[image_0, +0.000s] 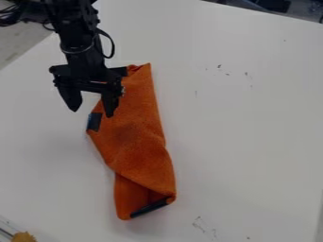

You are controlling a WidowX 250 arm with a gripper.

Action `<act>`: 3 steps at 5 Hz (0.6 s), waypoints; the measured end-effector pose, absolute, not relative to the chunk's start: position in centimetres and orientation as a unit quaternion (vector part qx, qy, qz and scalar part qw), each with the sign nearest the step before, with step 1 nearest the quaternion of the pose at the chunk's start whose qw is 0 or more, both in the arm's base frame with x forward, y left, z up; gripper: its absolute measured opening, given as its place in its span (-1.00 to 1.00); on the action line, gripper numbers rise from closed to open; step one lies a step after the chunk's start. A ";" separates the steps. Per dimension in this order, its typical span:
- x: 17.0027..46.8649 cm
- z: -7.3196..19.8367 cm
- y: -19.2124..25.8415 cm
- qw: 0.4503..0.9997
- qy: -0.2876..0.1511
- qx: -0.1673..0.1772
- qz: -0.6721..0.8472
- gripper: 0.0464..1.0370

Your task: Unfold the cloth from left to right

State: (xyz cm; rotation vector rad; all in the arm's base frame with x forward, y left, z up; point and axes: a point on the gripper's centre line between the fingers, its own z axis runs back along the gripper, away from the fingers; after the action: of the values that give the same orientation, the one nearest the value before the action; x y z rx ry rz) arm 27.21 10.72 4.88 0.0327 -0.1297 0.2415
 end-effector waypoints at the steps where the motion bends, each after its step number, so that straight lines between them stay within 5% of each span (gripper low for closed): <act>1: 26.8 4.3 11.7 0.989 -0.072 0.016 0.127 0.93; 3: 27.3 1.2 11.8 0.991 -0.045 -0.003 0.129 0.93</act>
State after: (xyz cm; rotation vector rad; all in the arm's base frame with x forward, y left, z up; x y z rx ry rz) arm 27.33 11.77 1.19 -0.0054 -0.0906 0.2582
